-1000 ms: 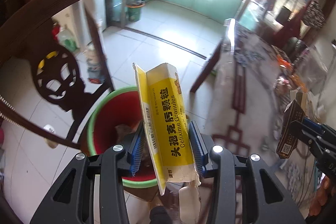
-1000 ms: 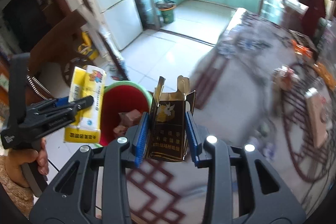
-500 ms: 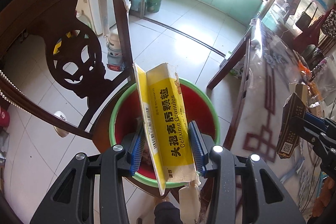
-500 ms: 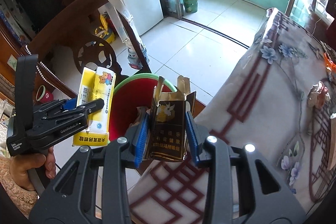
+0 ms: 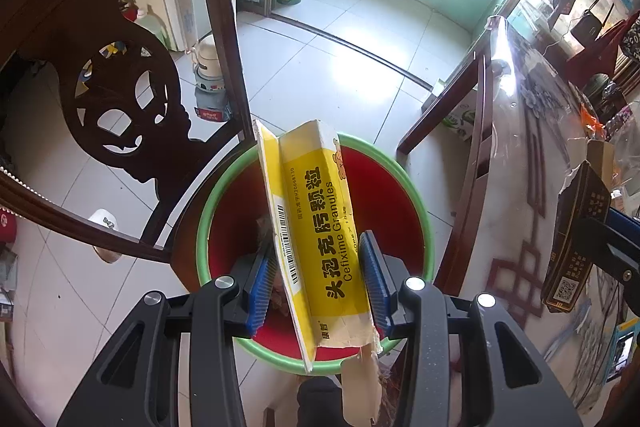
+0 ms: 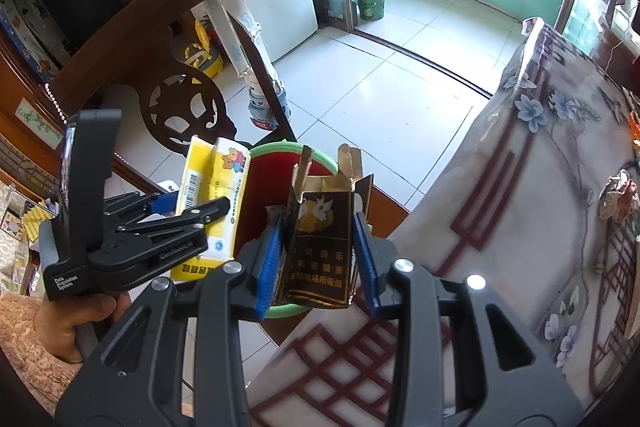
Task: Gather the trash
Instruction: 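Carry both boxes over the red bucket and open both grippers to drop them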
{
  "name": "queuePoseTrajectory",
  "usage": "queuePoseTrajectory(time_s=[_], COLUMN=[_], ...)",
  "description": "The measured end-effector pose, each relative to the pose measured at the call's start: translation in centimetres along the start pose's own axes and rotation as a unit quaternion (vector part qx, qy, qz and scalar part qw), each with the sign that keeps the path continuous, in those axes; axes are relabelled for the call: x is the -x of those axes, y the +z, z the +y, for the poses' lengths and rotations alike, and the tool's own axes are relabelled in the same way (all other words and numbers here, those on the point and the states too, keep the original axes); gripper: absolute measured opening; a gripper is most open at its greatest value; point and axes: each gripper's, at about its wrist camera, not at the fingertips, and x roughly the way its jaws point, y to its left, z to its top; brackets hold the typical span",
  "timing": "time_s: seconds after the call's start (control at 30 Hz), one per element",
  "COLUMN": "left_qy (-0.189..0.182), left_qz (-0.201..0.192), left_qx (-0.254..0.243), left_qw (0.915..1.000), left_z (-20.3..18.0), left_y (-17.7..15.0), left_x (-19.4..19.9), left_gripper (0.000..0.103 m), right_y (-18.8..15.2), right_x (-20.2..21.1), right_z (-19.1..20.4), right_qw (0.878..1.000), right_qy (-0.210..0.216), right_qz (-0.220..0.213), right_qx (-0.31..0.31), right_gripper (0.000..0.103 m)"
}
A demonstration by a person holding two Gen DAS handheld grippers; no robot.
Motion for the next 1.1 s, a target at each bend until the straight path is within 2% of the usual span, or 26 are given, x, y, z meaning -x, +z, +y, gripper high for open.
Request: queuePoseTrajectory(time_s=[0.37,0.43,0.47,0.5,0.53,0.6,0.63,0.83,1.1], left_qy=[0.007,0.014,0.018,0.018,0.019,0.025,0.028,0.015,-0.029], left_qz=[0.012,0.012,0.014,0.019,0.02,0.013,0.005,-0.014,-0.037], left_qx=[0.005,0.006,0.009,0.012,0.013,0.015,0.017,0.019,-0.032], left_qw=[0.9999,0.9998,0.9997,0.9996,0.9995,0.9995,0.9995,0.9996,0.9984], left_z=[0.9,1.0,1.1,1.2,1.4,1.4,1.5,0.9,-3.8], left_y=[0.2,0.2,0.2,0.2,0.1,0.0,0.0,-0.1,-0.6], left_x=[-1.0,-1.1,-1.3,-1.4,-1.5,-1.2,-0.8,0.9,3.7], left_gripper=[0.039,0.045,0.048,0.049,0.051,0.066,0.068,0.068,0.066], right_y=[0.5,0.5,0.5,0.5,0.5,0.4,0.4,-0.5,-3.4], right_x=[-0.4,-0.5,-0.6,-0.6,-0.4,0.0,0.3,1.7,5.1], right_z=[0.8,0.9,0.9,0.9,0.9,0.8,0.7,-0.9,-4.1], right_qw=[1.0,1.0,1.0,1.0,1.0,1.0,0.999,0.999,0.997], right_qy=[0.007,0.009,0.01,0.005,0.001,-0.001,0.0,0.002,-0.024], right_qz=[-0.005,-0.007,-0.006,-0.01,-0.017,-0.029,-0.031,-0.034,-0.05], right_qx=[0.011,0.013,0.013,0.012,0.011,0.01,0.009,-0.019,-0.056], right_gripper=[0.035,0.04,0.044,0.055,0.058,0.059,0.059,0.059,0.061])
